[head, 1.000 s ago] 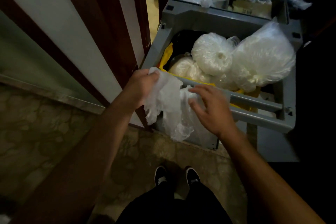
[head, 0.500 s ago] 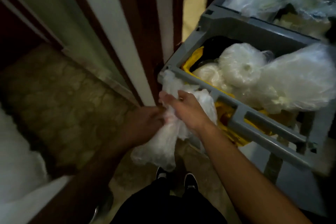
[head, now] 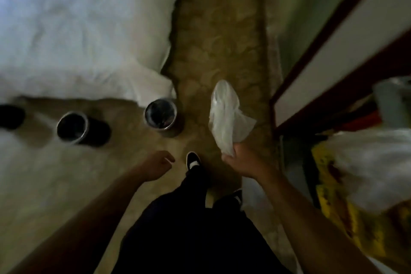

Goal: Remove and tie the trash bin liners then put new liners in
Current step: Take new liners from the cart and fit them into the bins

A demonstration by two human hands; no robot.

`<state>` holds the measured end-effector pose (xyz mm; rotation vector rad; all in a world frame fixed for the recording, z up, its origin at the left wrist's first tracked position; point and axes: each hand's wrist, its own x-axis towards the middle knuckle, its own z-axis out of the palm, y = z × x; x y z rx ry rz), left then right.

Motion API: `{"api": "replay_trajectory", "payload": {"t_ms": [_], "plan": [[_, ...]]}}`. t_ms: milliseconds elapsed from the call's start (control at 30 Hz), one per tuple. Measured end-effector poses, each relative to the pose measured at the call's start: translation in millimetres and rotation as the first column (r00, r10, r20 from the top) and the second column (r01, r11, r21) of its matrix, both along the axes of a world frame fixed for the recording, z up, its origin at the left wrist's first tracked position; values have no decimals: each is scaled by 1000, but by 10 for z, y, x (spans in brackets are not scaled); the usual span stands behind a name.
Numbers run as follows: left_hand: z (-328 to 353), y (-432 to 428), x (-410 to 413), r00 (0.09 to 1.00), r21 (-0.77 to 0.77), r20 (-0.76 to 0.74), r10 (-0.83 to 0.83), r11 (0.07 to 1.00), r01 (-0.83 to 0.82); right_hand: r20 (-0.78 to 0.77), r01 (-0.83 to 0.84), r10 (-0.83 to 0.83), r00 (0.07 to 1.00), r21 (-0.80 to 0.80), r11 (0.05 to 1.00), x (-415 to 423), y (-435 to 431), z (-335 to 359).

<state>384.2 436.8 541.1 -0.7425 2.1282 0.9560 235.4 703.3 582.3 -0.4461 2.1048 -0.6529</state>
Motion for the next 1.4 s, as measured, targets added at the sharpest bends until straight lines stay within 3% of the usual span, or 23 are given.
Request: {"api": "replay_trajectory", "payload": {"t_ms": [167,333,433,567,900,1167,1267,1400], "plan": [[-205,-430,1340,861,4,129,492,868,-497,67,-325,320,945,86,942,348,-764,-316],[-388,-676,2411,695,27,171,699,701,-712,39,-593,593,804,120,796,724,-1915,-438],[-480,-886,2810,627,50,227,745,634,-772,3,-751,757,654,126,648,962,-2749,-369],[-523,-1422,3118,564,83,203,801,560,-825,-55,-802,809,585,104,588,1278,-3714,-340],[-293,-3195,3137,404,189,-3,915,397,-898,-39,-771,807,589,273,576,1285,-4930,-642],[-132,-4657,3200,175,167,-116,978,193,-967,-19,-749,796,605,326,577,1059,-6357,-923],[-183,-5028,3397,121,117,-99,988,133,-984,-12,-812,850,527,287,508,1118,-7074,-948],[-271,-5308,3760,13,42,-39,999,15,-999,36,-923,945,326,229,310,1429,-8112,-871]]}}
